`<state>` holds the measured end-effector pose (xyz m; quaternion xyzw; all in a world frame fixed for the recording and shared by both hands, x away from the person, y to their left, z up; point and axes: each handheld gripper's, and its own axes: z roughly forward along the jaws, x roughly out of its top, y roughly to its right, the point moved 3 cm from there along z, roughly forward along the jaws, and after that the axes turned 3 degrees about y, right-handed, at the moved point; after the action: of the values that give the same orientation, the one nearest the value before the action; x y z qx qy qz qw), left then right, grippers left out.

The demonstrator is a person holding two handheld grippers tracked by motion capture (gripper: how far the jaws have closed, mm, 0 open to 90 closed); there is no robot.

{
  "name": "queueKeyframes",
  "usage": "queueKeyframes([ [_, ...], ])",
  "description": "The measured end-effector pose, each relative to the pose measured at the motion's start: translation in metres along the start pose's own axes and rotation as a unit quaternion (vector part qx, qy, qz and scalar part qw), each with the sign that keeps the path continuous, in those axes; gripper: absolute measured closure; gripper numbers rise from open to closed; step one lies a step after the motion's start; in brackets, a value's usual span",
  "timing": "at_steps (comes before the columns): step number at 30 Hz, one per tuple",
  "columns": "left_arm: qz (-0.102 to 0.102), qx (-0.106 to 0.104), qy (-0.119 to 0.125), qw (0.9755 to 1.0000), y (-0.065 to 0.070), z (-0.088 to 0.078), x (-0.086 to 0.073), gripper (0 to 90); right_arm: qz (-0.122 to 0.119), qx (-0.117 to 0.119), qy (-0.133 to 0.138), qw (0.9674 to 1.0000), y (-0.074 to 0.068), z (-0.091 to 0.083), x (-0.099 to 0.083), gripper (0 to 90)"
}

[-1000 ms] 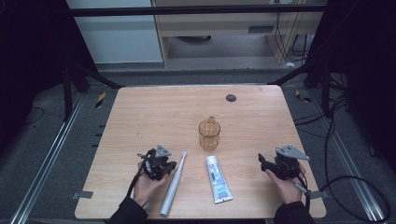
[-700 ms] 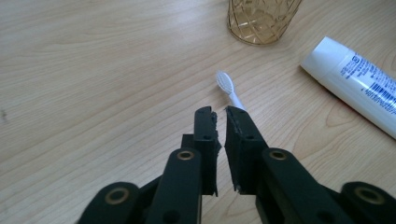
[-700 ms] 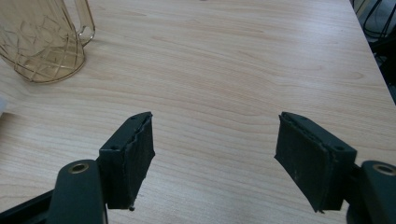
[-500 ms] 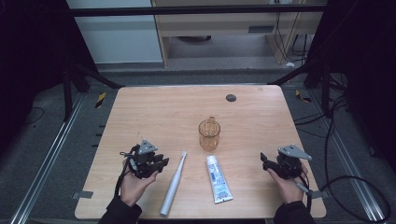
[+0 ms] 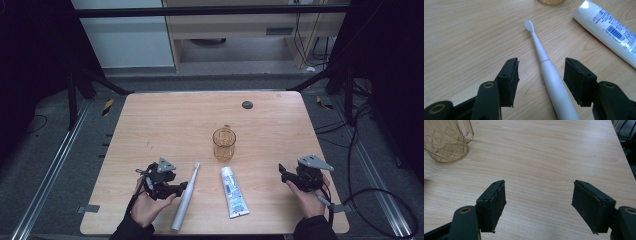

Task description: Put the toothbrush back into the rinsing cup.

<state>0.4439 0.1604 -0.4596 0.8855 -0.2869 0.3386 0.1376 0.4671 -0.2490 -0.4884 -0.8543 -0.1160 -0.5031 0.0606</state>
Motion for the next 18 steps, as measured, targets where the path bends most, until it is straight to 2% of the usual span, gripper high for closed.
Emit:
queueKeyframes([
  [6, 0.007, -0.001, -0.02, 0.9998, 0.007, 0.009, -0.001, 44.8, -0.002, 0.003, -0.003, 1.0, 0.0, 0.0, 0.0, 27.0],
  [13, 0.012, 0.001, -0.043, 0.999, 0.009, 0.022, -0.004, 44.8, -0.005, 0.006, -0.006, 0.9999, 0.0, 0.002, 0.0, 27.1],
  [18, -0.005, -0.005, -0.048, 0.9988, 0.011, 0.028, -0.002, 44.9, -0.004, 0.008, -0.008, 0.9999, 0.0, 0.003, -0.001, 27.1],
])
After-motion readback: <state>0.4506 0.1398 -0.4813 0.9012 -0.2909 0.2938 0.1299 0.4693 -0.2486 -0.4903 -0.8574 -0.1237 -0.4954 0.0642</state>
